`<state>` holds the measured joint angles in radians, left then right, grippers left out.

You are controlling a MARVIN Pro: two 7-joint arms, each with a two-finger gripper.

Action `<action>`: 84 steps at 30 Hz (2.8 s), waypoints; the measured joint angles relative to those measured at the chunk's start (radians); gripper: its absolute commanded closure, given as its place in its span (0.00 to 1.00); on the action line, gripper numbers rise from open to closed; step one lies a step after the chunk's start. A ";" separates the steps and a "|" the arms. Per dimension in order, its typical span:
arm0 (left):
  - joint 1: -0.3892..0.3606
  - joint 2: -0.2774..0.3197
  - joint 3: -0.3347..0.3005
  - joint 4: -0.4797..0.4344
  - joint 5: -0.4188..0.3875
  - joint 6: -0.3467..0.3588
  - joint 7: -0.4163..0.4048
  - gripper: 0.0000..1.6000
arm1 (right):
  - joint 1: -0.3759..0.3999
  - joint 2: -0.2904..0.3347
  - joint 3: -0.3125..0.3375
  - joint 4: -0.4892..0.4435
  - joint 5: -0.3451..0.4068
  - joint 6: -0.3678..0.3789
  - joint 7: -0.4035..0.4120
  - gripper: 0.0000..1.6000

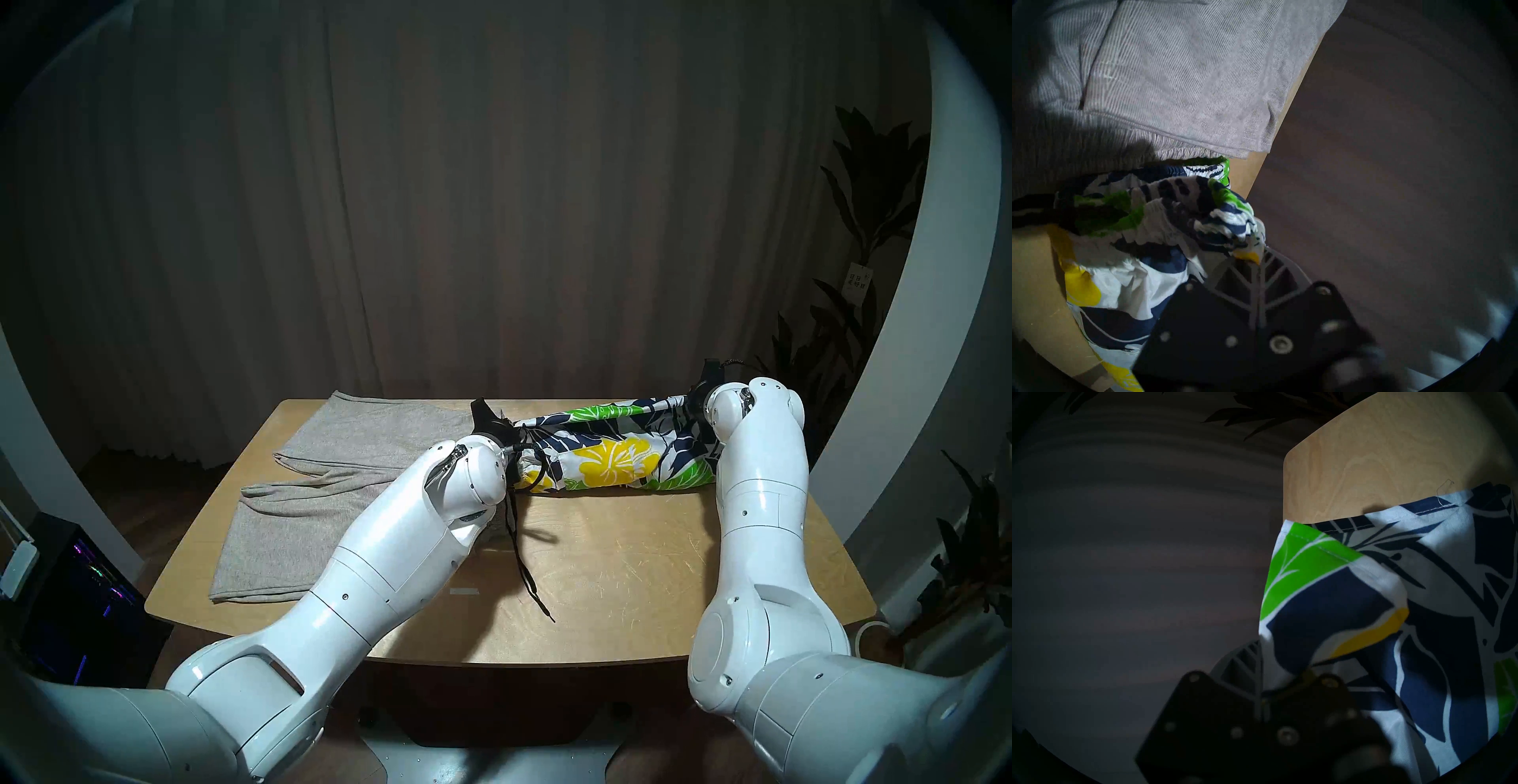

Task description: Fold pants twice and stack them

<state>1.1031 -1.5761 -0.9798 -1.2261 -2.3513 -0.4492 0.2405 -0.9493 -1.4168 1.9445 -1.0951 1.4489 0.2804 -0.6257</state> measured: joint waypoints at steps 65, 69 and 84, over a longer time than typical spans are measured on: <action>-0.077 -0.045 0.083 0.087 0.139 0.238 -0.412 0.00 | 0.232 0.034 -0.057 0.441 -0.046 -0.128 0.363 0.00; -0.041 -0.005 0.097 0.032 0.162 0.243 -0.437 0.00 | 0.206 0.040 -0.053 0.406 -0.038 -0.101 0.376 0.00; 0.062 0.129 0.088 -0.113 0.212 0.252 -0.493 0.00 | 0.092 0.051 -0.039 0.312 -0.021 -0.031 0.400 0.00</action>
<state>1.1655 -1.4470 -0.8921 -1.3394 -2.1390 -0.1972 -0.2528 -0.8575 -1.3657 1.9059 -0.7829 1.4282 0.2492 -0.2254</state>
